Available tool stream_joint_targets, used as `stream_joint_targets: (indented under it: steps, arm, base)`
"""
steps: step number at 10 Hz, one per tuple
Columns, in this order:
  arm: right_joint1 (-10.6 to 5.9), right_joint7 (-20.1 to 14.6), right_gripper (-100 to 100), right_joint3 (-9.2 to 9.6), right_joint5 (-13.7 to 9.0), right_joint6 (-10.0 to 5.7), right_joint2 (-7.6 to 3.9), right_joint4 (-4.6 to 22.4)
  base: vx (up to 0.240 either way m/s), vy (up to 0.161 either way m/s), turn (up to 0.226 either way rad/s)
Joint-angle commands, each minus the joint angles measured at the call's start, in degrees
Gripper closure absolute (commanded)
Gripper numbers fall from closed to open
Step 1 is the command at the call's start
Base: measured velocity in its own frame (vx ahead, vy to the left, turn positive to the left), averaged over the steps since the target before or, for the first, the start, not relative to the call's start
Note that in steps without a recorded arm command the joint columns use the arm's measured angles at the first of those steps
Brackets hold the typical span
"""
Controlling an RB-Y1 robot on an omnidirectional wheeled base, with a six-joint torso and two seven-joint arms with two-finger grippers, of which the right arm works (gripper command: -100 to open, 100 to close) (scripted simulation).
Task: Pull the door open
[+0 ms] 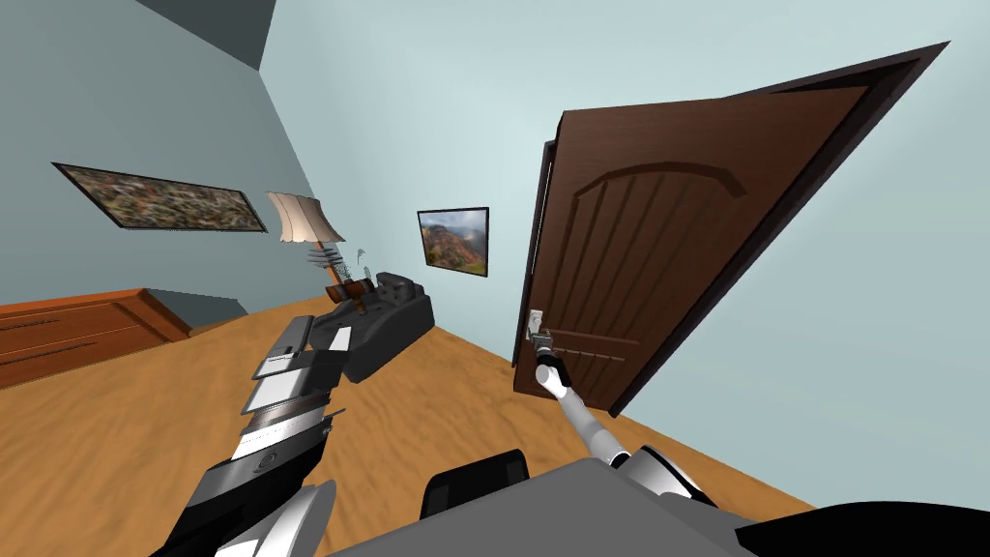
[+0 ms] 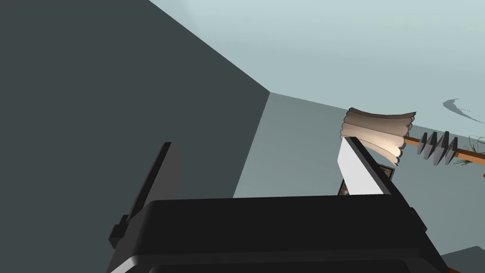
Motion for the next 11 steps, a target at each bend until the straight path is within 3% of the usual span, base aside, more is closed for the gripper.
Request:
stream_joint_targets:
  steps: [1,2,6,8,9,11]
  arm:
    - [0.28,-1.8,-100,-0.18,-0.2,-0.26,-1.66,0.6]
    - [0.84,-3.1,-100,-0.46,-0.5,-0.36,-3.15,0.7]
    - [2.02,-5.8,-100,-1.06,-1.0,-0.57,-6.3,1.0]
    - [2.22,-5.3,-100,-1.35,-1.2,-0.13,-6.25,0.4]
    - [2.22,-5.3,100,-1.35,-1.2,-0.13,-6.25,0.4]
    - [2.22,-5.3,100,-1.35,-1.2,-0.13,-6.25,0.4]
  base:
    - [0.145,0.004,0.13]
    - [0.141,0.002,0.158]
    - [0.128,-0.022,0.085]
    - [0.065,-0.015,0.015]
    - [-0.002,-0.001,-0.016]
    - [-0.014,0.003,0.005]
